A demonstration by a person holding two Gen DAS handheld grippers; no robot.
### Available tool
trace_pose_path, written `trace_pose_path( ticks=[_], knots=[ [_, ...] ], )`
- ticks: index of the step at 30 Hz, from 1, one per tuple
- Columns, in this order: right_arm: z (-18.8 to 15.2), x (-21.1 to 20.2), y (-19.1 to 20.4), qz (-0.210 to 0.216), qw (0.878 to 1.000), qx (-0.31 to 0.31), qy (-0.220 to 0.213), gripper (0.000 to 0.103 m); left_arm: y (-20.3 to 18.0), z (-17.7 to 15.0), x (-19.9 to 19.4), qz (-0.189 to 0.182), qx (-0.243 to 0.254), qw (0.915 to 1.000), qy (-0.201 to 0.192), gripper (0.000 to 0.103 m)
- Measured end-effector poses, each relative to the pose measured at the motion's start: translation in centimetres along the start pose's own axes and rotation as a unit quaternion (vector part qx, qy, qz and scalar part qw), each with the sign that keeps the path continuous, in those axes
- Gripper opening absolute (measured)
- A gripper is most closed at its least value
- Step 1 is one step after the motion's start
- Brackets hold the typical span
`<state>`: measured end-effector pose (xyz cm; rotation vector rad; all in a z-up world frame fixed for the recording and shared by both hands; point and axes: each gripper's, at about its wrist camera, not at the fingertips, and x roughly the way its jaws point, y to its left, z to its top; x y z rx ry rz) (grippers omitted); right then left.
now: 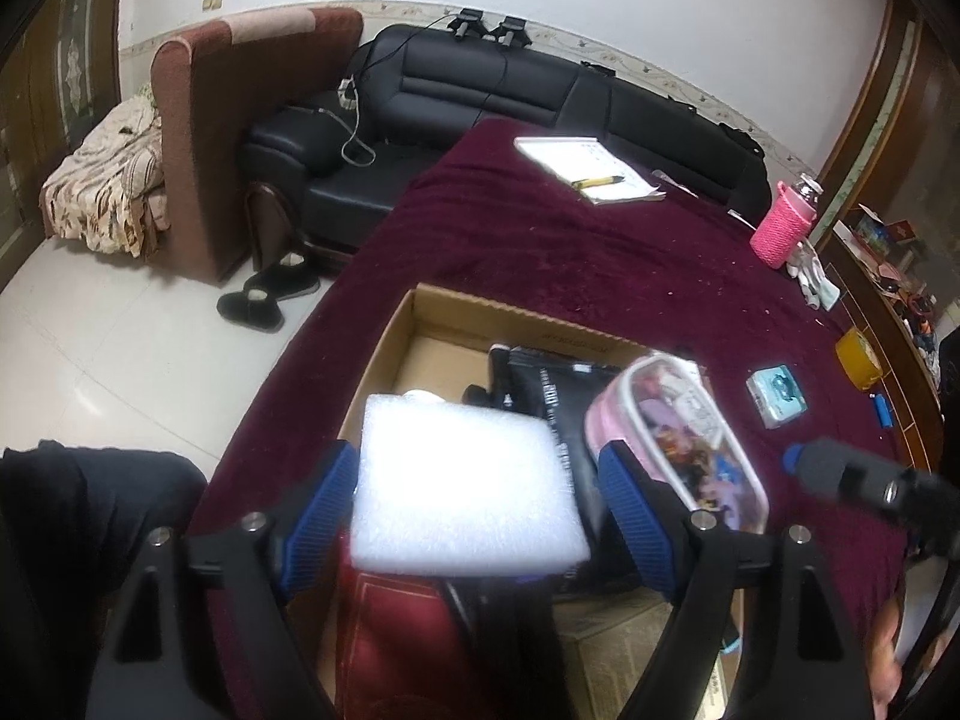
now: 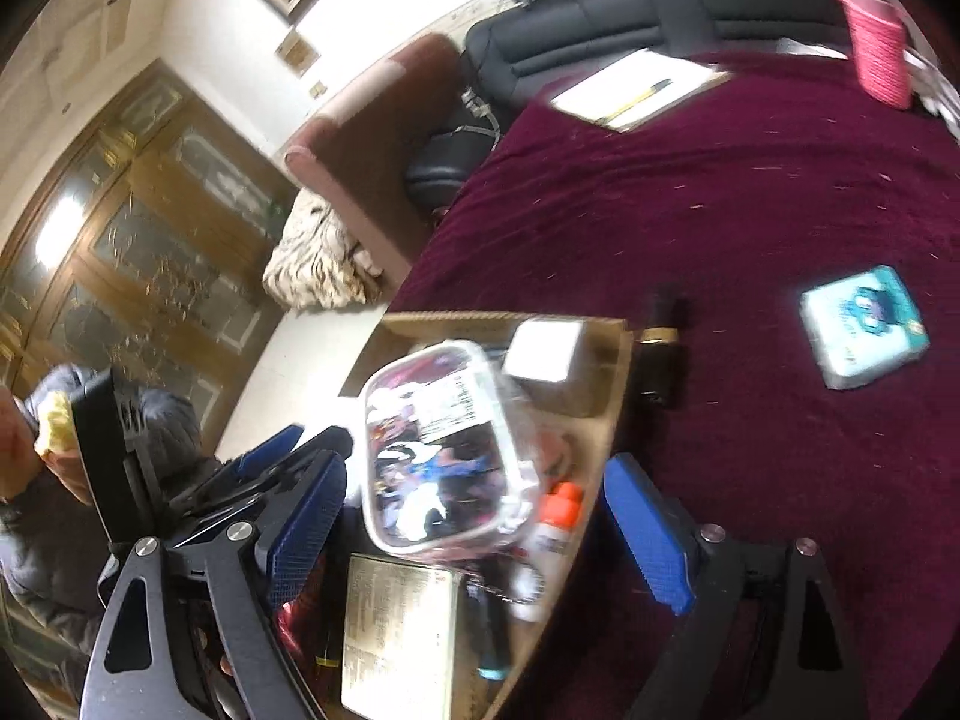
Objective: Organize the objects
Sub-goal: 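Open both grippers to drop the foam block and pouch into the box, then grasp the black gold-banded lipstick with the left gripper while the right gripper grasps the blue cartoon tissue pack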
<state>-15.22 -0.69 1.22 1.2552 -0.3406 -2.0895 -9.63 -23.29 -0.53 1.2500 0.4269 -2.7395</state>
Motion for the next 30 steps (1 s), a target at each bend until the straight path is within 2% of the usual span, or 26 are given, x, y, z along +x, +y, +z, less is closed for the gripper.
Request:
trace_pose_path(
  ticks=[5, 10, 14, 19, 21, 24, 30],
  knots=[
    [0.2, -3.3, -4.1, -0.008, 0.999, 0.041, -0.025, 0.092, -1.7, 0.2, -1.8, 0.0, 0.022, 0.9996, -0.016, 0.082],
    [-0.1, -6.4, -8.3, -0.032, 0.996, 0.07, -0.055, 0.092, -5.1, 0.6, -3.6, -0.009, 0.053, 0.9981, -0.03, 0.082],
    [-0.2, -7.3, -11.7, -0.035, 0.992, 0.105, -0.068, 0.092, -8.7, 1.5, -3.3, -0.035, 0.07, 0.9969, -0.011, 0.082],
    [-0.4, -7.8, -15.0, -0.055, 0.987, 0.119, -0.096, 0.092, -13.8, 3.1, 0.2, -0.044, 0.076, 0.9957, 0.03, 0.081],
    [-0.3, -8.2, -16.1, -0.074, 0.985, 0.117, -0.106, 0.092, -15.3, 3.7, 1.8, -0.038, 0.079, 0.9952, 0.045, 0.071],
    [-0.1, -9.3, -17.6, -0.084, 0.981, 0.127, -0.122, 0.092, -17.4, 4.9, 5.1, -0.02, 0.082, 0.9942, 0.067, 0.063],
    [-0.2, -10.1, -18.7, -0.068, 0.977, 0.153, -0.13, 0.092, -19.0, 6.1, 11.3, 0.015, 0.072, 0.9888, 0.13, 0.051]
  ],
)
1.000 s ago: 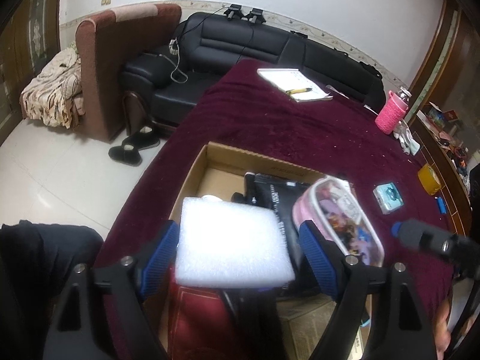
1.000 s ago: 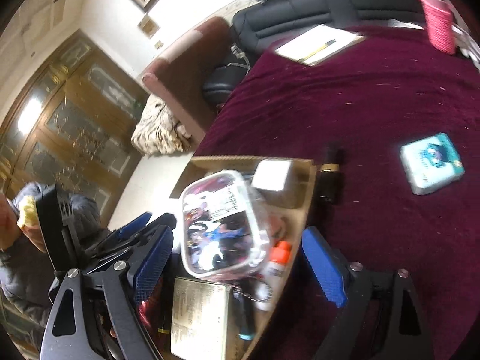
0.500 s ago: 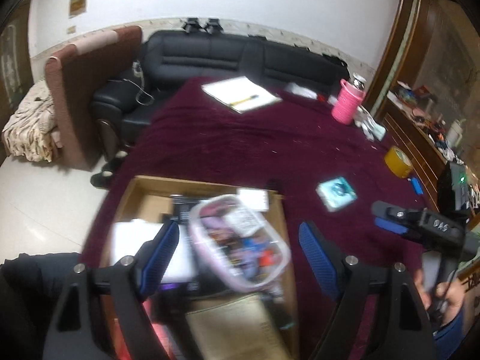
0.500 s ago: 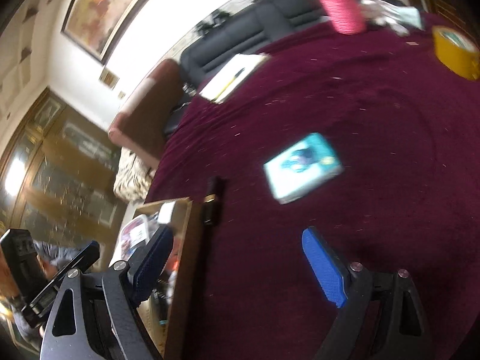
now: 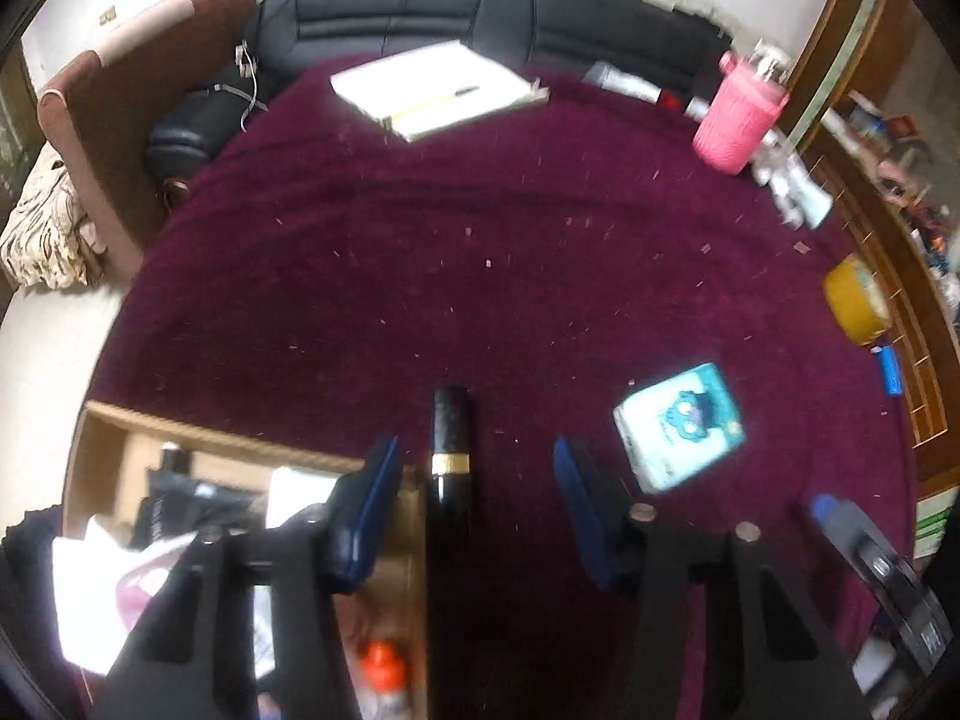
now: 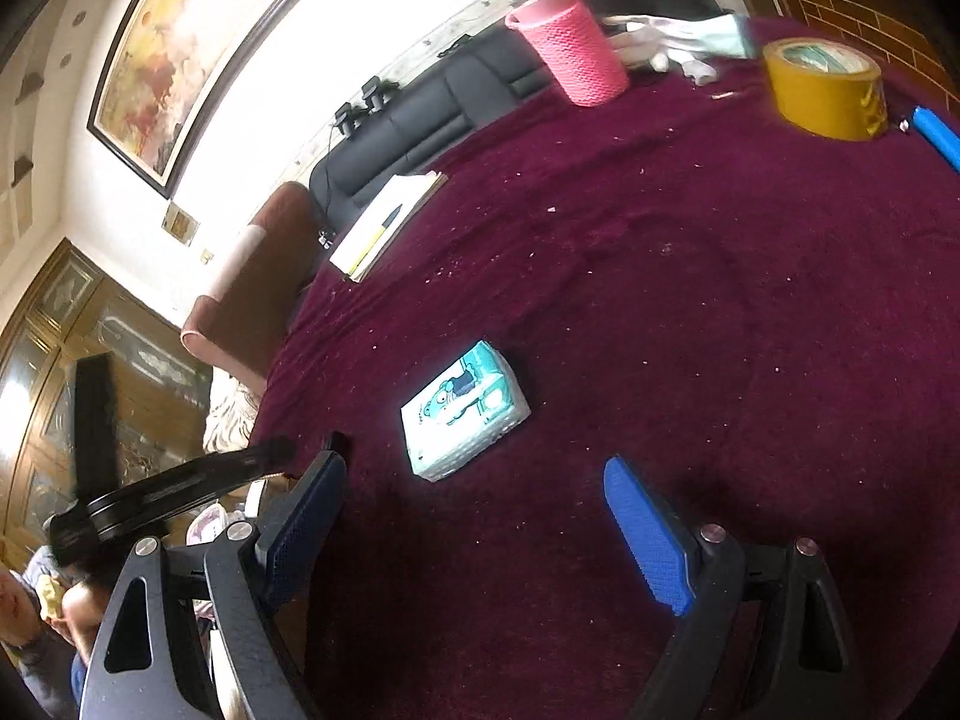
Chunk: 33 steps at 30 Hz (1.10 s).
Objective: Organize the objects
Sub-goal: 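Grasp the black gold-banded lipstick with the left gripper while the right gripper grasps the blue cartoon tissue pack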
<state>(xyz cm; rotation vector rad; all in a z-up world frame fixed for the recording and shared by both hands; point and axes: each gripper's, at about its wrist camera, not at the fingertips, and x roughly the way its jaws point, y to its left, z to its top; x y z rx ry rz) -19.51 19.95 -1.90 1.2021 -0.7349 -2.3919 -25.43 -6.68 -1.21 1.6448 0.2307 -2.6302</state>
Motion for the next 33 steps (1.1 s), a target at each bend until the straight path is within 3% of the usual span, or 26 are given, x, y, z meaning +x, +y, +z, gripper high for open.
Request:
trace_pose_path(
  ticks=[4, 7, 11, 15, 18, 22, 27, 28, 33],
  knots=[
    [-0.1, 0.1, -0.2, 0.007, 1.0, 0.008, 0.003, 0.092, -0.6, 0.7, 2.4, 0.025, 0.005, 0.9994, 0.025, 0.051],
    [0.0, 0.1, -0.2, 0.008, 1.0, 0.011, 0.002, 0.092, -0.8, 1.0, 3.7, 0.037, 0.008, 0.9985, 0.039, 0.044],
    [0.1, -0.1, -0.5, 0.007, 1.0, 0.017, -0.002, 0.092, -1.2, 0.9, 4.6, 0.048, 0.017, 0.9972, 0.055, 0.018],
    [0.1, -0.1, -0.8, 0.007, 1.0, 0.022, -0.003, 0.092, -2.7, 0.1, 4.4, 0.059, 0.049, 0.9956, 0.055, 0.017],
    [0.3, -0.3, -1.1, 0.004, 1.0, 0.024, -0.007, 0.092, -4.0, -1.4, 3.8, 0.041, 0.059, 0.9959, 0.055, 0.017],
    [0.5, -0.5, -1.4, -0.005, 1.0, 0.024, -0.015, 0.092, -6.2, -5.8, 2.0, 0.035, 0.088, 0.9951, 0.029, 0.017],
    [0.5, 0.1, -1.4, -0.013, 1.0, 0.019, -0.01, 0.092, -6.9, -11.4, 0.4, 0.01, 0.071, 0.9974, -0.001, 0.017],
    [0.5, 0.2, -1.4, -0.016, 1.0, 0.016, -0.009, 0.092, -7.1, -12.3, 0.2, 0.022, 0.075, 0.9965, -0.03, 0.017],
    [0.2, 0.8, -1.0, -0.048, 0.999, -0.011, -0.017, 0.092, -7.1, -13.2, 0.0, 0.024, 0.075, 0.9944, -0.071, 0.017]
  ],
)
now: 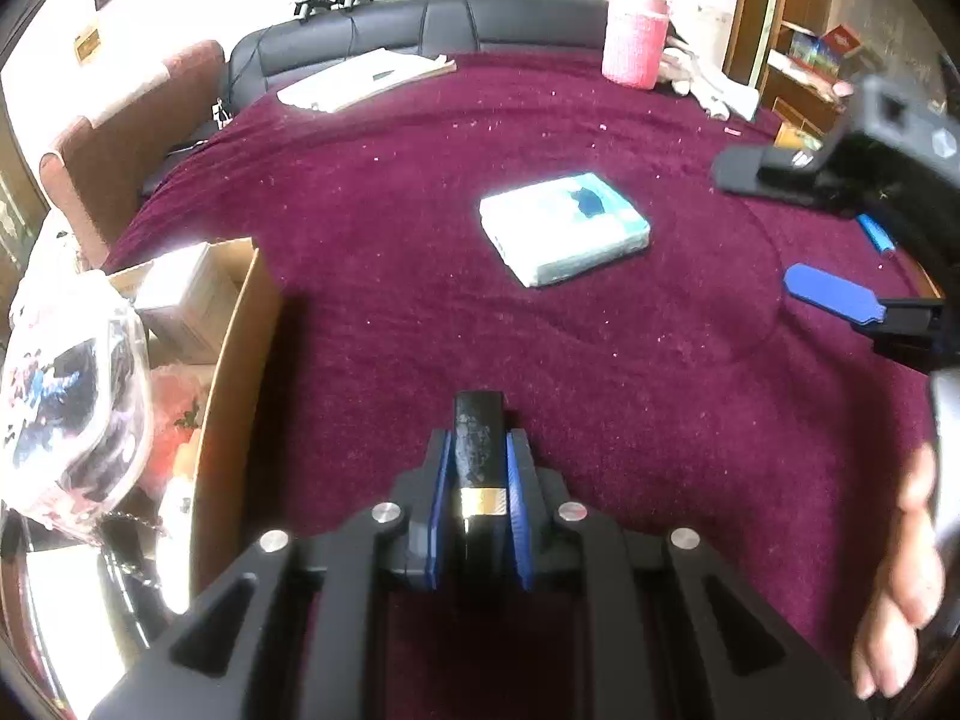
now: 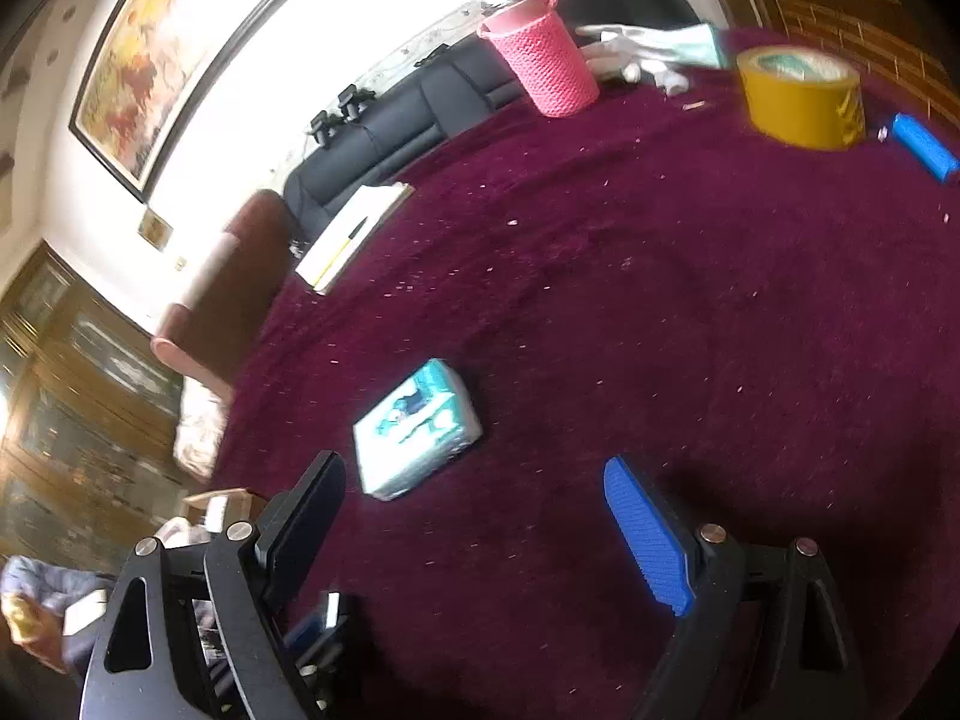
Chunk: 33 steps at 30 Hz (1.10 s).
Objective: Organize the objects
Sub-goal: 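Grasp the black gold-banded lipstick with the left gripper while the right gripper grasps the blue cartoon tissue pack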
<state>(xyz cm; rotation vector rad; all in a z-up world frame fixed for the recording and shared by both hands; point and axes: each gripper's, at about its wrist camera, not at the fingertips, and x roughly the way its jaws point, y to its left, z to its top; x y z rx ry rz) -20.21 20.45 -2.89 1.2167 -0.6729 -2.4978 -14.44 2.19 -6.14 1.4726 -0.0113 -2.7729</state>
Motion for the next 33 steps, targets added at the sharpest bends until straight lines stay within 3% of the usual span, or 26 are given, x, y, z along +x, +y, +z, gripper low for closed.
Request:
trace_pose_path(
  ticks=[5, 9, 15, 21, 25, 29, 33],
  knots=[
    [0.0, 0.5, 0.1, -0.037, 0.999, -0.026, -0.009, 0.092, -0.6, -0.9, -0.2, 0.014, 0.02, 0.999, -0.037, 0.017],
    [0.2, 0.8, 0.2, -0.051, 0.998, -0.039, -0.003, 0.092, -0.1, -1.0, -0.3, 0.0, 0.014, 0.9989, -0.045, 0.017],
    [0.5, 2.8, 2.6, -0.05, 0.993, -0.097, 0.041, 0.093, 1.1, -0.9, -0.1, 0.0, -0.013, 0.9988, -0.047, 0.017],
    [1.4, 5.1, 5.6, -0.083, 0.974, -0.202, 0.063, 0.095, 1.5, -0.8, 0.0, -0.002, -0.027, 0.9985, -0.047, 0.017],
    [1.3, 6.2, 6.6, -0.062, 0.97, -0.222, 0.08, 0.095, 1.5, -0.8, 0.0, 0.001, -0.029, 0.9985, -0.047, 0.017],
    [0.8, 8.0, 7.8, -0.066, 0.965, -0.237, 0.091, 0.096, 1.5, -0.9, -0.1, 0.003, -0.028, 0.9985, -0.048, 0.017],
    [-0.4, 10.2, 9.0, -0.118, 0.95, -0.267, 0.109, 0.095, 1.5, -0.9, -0.1, 0.005, -0.027, 0.9985, -0.048, 0.017]
  ],
)
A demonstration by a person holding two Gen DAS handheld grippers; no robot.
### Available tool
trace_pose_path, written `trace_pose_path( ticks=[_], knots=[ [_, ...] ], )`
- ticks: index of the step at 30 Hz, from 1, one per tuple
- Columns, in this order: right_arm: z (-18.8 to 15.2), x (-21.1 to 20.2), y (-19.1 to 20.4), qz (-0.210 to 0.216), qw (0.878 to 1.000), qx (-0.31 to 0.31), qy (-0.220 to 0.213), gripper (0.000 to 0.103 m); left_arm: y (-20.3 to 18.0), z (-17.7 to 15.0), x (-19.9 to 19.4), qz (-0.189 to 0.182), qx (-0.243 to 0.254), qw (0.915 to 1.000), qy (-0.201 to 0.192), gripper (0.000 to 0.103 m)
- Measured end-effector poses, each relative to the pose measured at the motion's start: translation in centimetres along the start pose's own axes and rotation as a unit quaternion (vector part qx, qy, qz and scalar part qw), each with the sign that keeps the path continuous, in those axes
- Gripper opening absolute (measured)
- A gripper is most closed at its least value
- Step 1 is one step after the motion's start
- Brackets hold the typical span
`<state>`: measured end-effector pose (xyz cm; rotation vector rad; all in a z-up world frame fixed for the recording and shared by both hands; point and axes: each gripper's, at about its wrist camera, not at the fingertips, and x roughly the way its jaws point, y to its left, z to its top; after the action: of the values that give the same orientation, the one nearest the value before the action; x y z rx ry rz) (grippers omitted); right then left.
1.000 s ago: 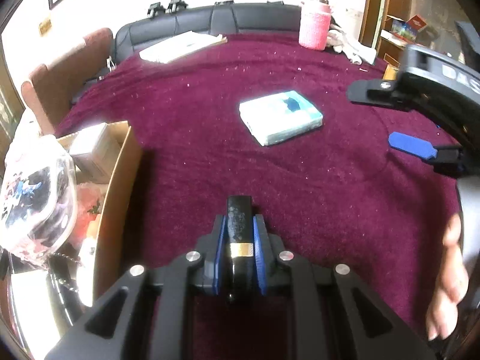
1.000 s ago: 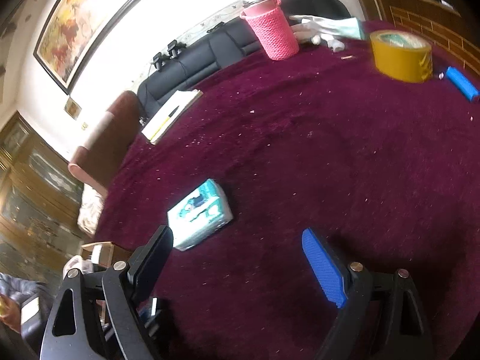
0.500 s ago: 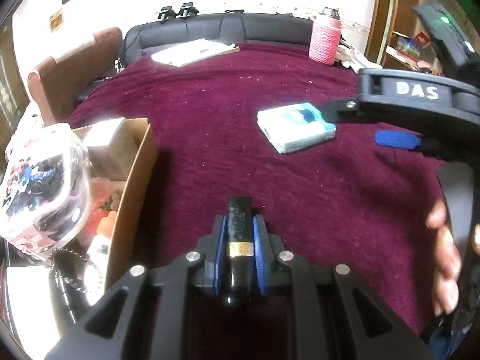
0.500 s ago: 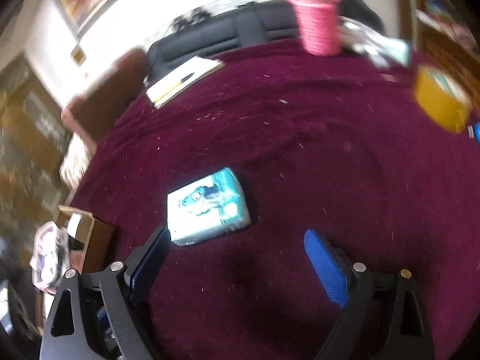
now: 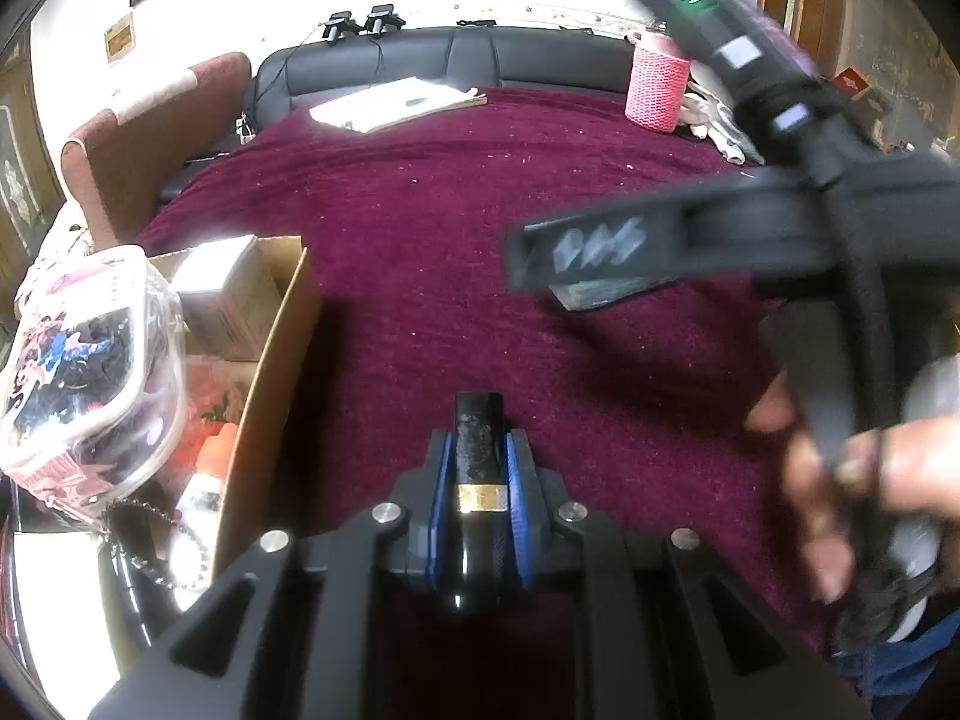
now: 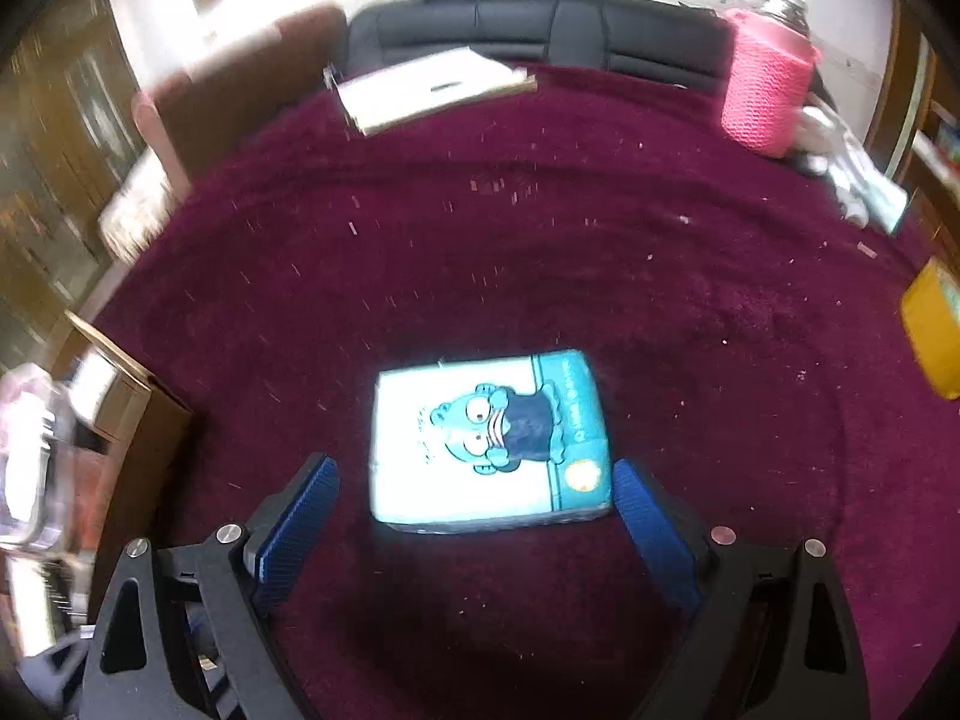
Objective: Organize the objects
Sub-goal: 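Grasp the black gold-banded lipstick with the left gripper while the right gripper grasps the blue cartoon tissue pack, then carry the lipstick and tissue pack with both grippers over the box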
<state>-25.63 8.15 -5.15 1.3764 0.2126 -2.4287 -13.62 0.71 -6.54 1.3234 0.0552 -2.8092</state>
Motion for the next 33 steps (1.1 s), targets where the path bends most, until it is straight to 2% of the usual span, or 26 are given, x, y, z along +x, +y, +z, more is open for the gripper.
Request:
trace_pose_path(
  ticks=[1, 3, 4, 5, 8, 13, 18, 29, 33],
  knots=[
    [-0.2, 0.3, 0.2, -0.015, 1.0, -0.006, 0.001, 0.095, 0.0, 0.0, 0.0, 0.0, 0.0, 1.0, 0.0, 0.017],
    [-0.7, 0.1, 0.2, -0.032, 0.999, -0.006, -0.02, 0.089, 0.0, 0.0, 0.0, 0.0, 0.0, 1.0, 0.0, 0.017],
    [-0.8, -0.2, -0.1, -0.033, 0.999, -0.001, -0.027, 0.078, 0.0, 0.0, 0.0, 0.0, 0.0, 1.0, 0.0, 0.017],
    [-0.9, -0.5, -0.6, -0.032, 0.999, 0.01, -0.03, 0.078, 0.0, 0.0, 0.0, 0.0, 0.0, 1.0, 0.0, 0.017],
    [-1.6, -1.9, -2.5, 0.007, 0.998, 0.056, -0.036, 0.078, 0.0, 0.0, 0.0, 0.001, 0.001, 1.0, 0.0, 0.017],
    [-4.2, -5.7, -4.1, 0.036, 0.994, 0.092, -0.054, 0.078, 0.1, -0.1, -0.1, -0.001, 0.001, 1.0, -0.001, 0.017],
    [-6.9, -8.0, -4.1, 0.04, 0.99, 0.103, -0.086, 0.078, -0.2, 0.0, -0.3, -0.02, 0.001, 0.9998, -0.004, 0.017],
    [-6.8, -8.3, -4.6, 0.054, 0.989, 0.099, -0.1, 0.078, -0.3, 0.2, -1.2, -0.042, -0.009, 0.9987, -0.029, 0.017],
    [-6.9, -8.7, -3.9, 0.058, 0.989, 0.089, -0.106, 0.078, -0.5, 0.2, -1.3, -0.032, -0.002, 0.9989, -0.033, 0.017]
  ],
)
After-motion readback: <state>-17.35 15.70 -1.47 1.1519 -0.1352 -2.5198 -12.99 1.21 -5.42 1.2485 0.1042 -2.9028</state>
